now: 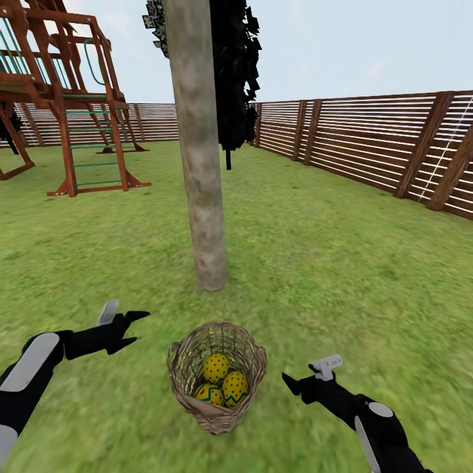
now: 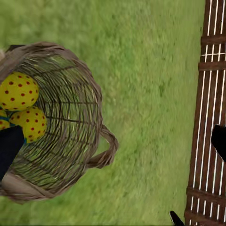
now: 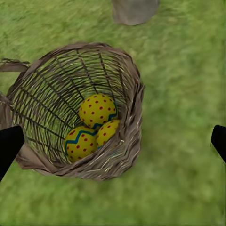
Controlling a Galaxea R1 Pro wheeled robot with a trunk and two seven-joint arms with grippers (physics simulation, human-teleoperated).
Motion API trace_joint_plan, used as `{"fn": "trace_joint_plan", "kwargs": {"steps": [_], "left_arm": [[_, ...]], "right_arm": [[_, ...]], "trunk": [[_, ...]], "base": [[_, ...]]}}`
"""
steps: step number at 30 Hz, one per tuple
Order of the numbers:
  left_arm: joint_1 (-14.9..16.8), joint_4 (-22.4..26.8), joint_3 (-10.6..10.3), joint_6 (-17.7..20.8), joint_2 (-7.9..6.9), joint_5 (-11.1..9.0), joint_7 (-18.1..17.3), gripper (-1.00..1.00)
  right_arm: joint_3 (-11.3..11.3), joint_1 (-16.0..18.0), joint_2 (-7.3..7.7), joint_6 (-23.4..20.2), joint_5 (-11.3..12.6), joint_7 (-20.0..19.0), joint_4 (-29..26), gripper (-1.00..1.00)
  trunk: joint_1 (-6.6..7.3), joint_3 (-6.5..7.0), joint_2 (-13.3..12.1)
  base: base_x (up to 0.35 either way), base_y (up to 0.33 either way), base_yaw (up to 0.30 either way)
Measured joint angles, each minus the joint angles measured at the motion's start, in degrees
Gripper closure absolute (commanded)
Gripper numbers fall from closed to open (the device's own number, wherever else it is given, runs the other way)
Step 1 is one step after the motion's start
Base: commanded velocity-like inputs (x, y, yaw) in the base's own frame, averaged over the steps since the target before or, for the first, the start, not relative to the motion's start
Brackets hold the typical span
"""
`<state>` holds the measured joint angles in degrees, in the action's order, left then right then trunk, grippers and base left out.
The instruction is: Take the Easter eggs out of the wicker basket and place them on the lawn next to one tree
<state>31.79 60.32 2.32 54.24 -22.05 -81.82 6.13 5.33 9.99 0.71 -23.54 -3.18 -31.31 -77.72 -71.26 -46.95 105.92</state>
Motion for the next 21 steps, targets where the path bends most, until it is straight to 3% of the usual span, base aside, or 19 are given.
{"fn": "trace_joint_plan", "kwargs": {"steps": [2, 4, 5, 7, 8, 11, 13, 17, 21], "left_arm": [[0.0, -2.6, 0.4, -0.7, -0.92, 4.0, -3.9, -1.0], [0.0, -4.9, 0.7, -2.2, -1.42, 6.1, -7.4, -1.0], [0.0, -8.5, 0.7, -5.5, -2.02, 10.6, -14.1, -1.0], [0.0, -11.5, 0.6, -7.9, -2.13, 17.1, -20.4, -1.0], [0.0, -16.3, 0.5, -13.7, -1.85, 23.1, -22.8, -1.0], [0.0, -22.1, 0.3, -19.7, -1.81, 24.1, -23.2, -1.0], [0.0, -24.5, 0.1, -21.5, -1.76, 24.3, -23.3, -1.0], [0.0, -25.7, -1.5, -23.9, -1.79, 25.2, -23.4, -1.0], [0.0, -25.8, -3.2, -28.1, -1.95, 26.6, -24.0, -1.0]], "right_arm": [[-0.2, 0.0, 0.05, -0.5, 0.1, -0.1, -1.5, -1.0], [-0.2, 0.1, 0.04, -1.4, 0.1, -0.1, -2.1, -1.0], [-0.2, 0.6, 0.02, -3.6, 0.2, -0.4, -3.7, -1.0], [-0.2, 1.4, 0.03, -6.9, 0.2, -2.2, -6.1, -1.0], [-0.2, 4.3, 0.05, -12.5, 0.3, -6.2, -7.5, -1.0], [-0.4, 6.9, -0.19, -18.1, 0.2, -7.8, -7.7, -1.0], [-0.8, 8.5, -0.33, -22.2, 0.3, -8.2, -7.7, -1.0], [-3.6, 12.5, -0.75, -28.6, 0.5, -8.5, -7.6, -1.0], [-4.4, 16.0, -2.38, -34.2, 0.4, -8.1, -7.5, -1.0]], "trunk": [[0.0, 0.0, 0.0], [0.0, 0.0, 0.0], [0.0, 0.0, 0.0], [0.0, 0.0, 0.0], [0.0, 0.0, 0.0], [0.0, 0.0, 0.0], [0.0, 0.0, 0.0], [0.0, 0.0, 0.0], [0.0, 0.0, 0.0]], "base": [[0.0, 0.0, 0.0], [0.0, 0.0, 0.0], [0.0, 0.0, 0.0], [0.0, 0.0, 0.0], [0.0, 0.0, 0.0], [0.0, 0.0, 0.0], [0.0, 0.0, 0.0], [0.0, 0.0, 0.0], [0.0, 0.0, 0.0]]}}
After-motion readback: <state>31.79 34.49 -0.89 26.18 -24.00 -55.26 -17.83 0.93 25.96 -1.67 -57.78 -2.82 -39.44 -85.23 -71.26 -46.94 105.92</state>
